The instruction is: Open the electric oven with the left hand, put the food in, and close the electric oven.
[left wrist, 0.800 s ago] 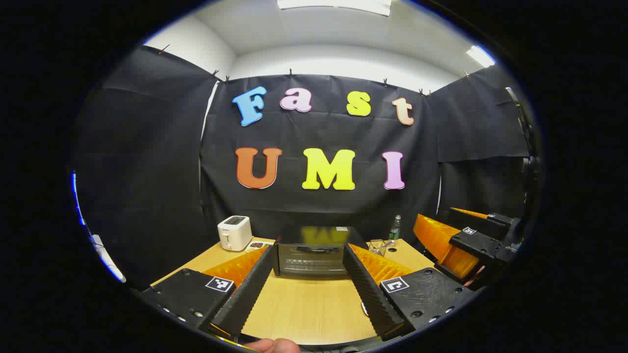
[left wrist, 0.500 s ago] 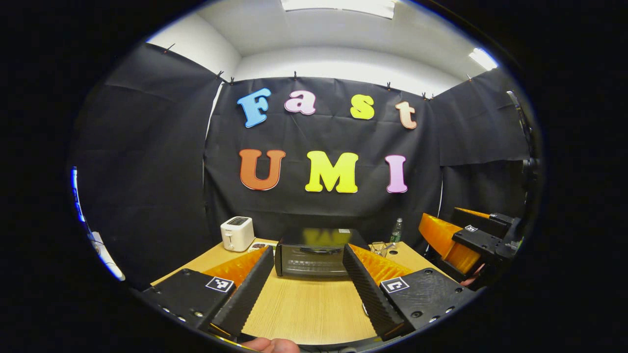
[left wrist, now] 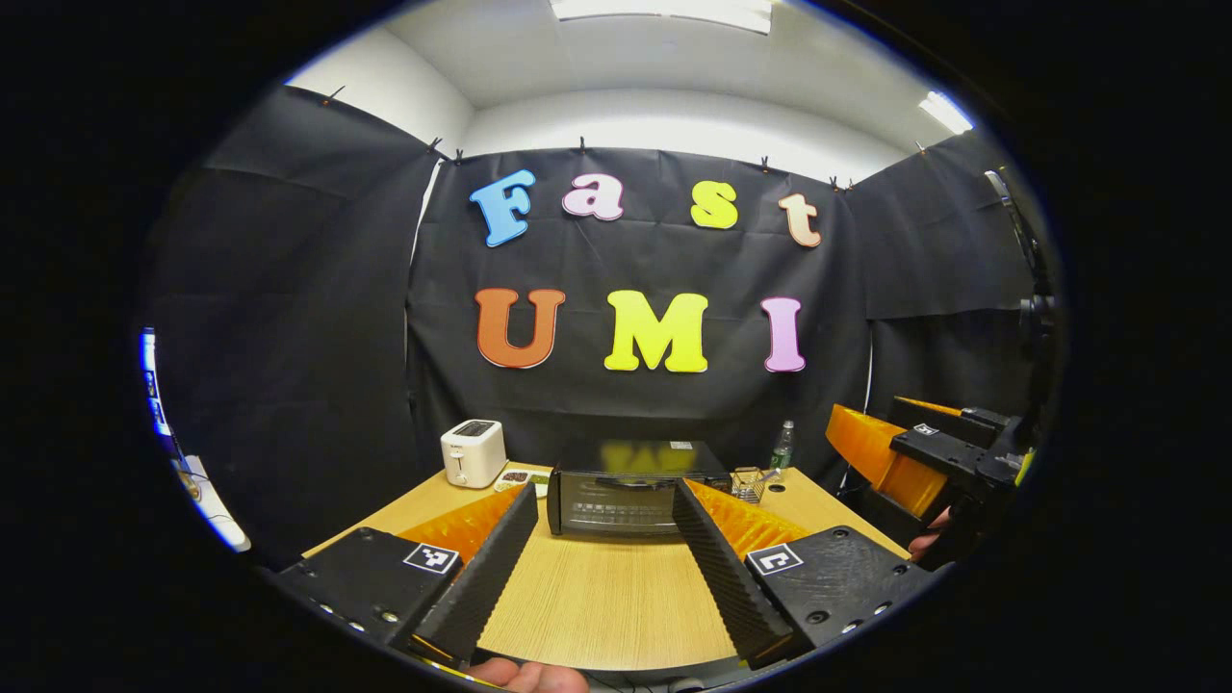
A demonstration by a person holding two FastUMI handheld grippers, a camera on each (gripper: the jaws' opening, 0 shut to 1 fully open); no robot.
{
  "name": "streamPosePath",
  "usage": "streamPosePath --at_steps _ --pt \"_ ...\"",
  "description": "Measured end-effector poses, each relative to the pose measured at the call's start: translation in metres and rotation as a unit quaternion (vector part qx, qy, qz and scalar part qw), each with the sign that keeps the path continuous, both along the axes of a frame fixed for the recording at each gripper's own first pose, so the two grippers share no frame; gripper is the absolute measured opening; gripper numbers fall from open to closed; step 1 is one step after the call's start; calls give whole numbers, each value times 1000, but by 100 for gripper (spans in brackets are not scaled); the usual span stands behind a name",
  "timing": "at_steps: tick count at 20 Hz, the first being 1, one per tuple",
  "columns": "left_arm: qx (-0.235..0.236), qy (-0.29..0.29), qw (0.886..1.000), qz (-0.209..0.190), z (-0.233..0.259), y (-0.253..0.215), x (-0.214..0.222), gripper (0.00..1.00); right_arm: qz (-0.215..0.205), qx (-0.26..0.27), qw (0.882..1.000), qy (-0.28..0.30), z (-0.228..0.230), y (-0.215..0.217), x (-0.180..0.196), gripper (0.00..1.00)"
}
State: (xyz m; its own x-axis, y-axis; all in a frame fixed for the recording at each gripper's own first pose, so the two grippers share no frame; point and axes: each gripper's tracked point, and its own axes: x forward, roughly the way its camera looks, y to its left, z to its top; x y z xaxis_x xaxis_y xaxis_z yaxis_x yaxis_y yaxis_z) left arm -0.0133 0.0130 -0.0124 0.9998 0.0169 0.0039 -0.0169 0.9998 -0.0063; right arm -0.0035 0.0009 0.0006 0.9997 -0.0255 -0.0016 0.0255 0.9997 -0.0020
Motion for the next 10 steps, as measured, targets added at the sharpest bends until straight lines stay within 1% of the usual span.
streamPosePath --at_steps 3,10 --pt "-3 1 1000 0 -2 -2 1 93 -2 -5 1000 -1 0 -2 0 100" --pt "-2 7 1000 2 -9 -3 1 93 -10 2 1000 8 -9 -12 -2 100"
